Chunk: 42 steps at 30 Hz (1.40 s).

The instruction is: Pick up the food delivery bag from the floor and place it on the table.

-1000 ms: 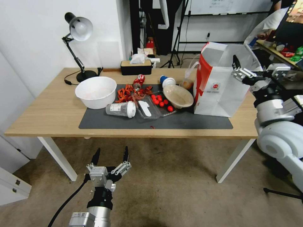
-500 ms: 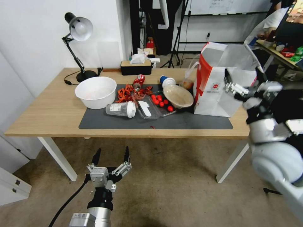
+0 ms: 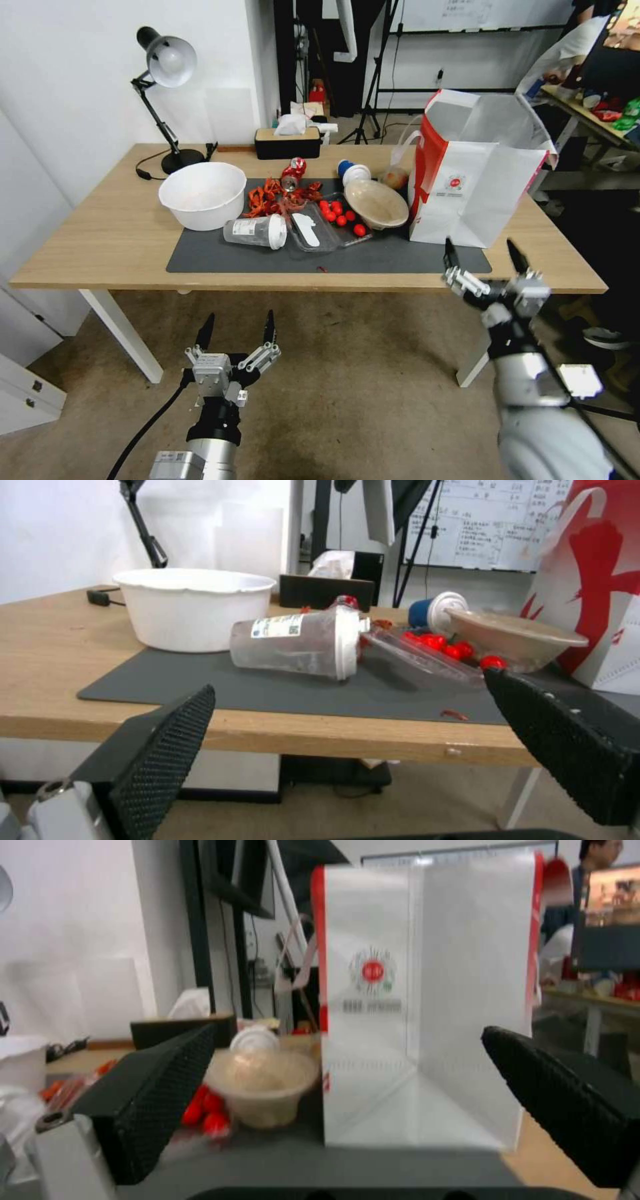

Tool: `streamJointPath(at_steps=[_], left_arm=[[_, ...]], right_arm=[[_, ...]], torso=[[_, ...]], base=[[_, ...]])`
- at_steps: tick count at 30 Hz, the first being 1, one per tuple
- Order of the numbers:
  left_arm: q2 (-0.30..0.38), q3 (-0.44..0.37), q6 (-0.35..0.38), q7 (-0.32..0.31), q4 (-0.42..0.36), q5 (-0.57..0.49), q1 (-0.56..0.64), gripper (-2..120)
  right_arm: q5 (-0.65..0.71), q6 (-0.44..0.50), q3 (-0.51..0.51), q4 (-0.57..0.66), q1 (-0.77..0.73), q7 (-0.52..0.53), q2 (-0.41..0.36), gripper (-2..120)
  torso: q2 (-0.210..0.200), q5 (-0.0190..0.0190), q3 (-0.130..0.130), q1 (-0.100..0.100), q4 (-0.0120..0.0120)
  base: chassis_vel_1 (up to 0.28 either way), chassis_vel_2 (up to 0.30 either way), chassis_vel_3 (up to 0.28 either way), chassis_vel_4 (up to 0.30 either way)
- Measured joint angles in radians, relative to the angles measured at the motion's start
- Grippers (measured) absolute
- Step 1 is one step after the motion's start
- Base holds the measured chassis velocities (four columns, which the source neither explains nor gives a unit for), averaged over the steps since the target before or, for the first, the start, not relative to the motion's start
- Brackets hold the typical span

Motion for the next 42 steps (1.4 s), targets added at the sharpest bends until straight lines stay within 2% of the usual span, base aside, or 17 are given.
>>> streamJointPath(at_steps=[6, 18, 29, 42], left_arm=[[-0.002, 0.011, 0.005, -0.003, 0.004, 0.011, -0.003, 100], [-0.008, 0.018, 0.002, -0.004, 0.017, 0.016, -0.016, 100], [0.001, 0.018, 0.002, -0.008, 0.026, 0.002, -0.038, 100], [0.02, 0.016, -0.001, -0.006, 0.02, -0.014, -0.051, 100]], right_arm=[[-0.051, 0.0, -0.025, -0.013, -0.062, -0.025, 0.058, 100], [-0.114, 0.0, -0.086, -0.054, -0.11, -0.056, 0.128, 100], [-0.176, 0.0, -0.109, -0.086, -0.107, -0.081, 0.169, 100], [-0.235, 0.0, -0.105, -0.083, -0.115, -0.102, 0.183, 100]], torso=[[0.0, 0.0001, 0.0, 0.0, 0.0001], [0.0, 0.0002, 0.0, 0.0, 0.0001], [0.0, 0.0003, 0.0, 0.0, 0.0002], [0.0, 0.0003, 0.0, 0.0, 0.0002]], base=[[0.0, 0.0, 0.0, 0.0], [0.0, 0.0, 0.0, 0.0], [0.0, 0.0, 0.0, 0.0], [0.0, 0.0, 0.0, 0.0]])
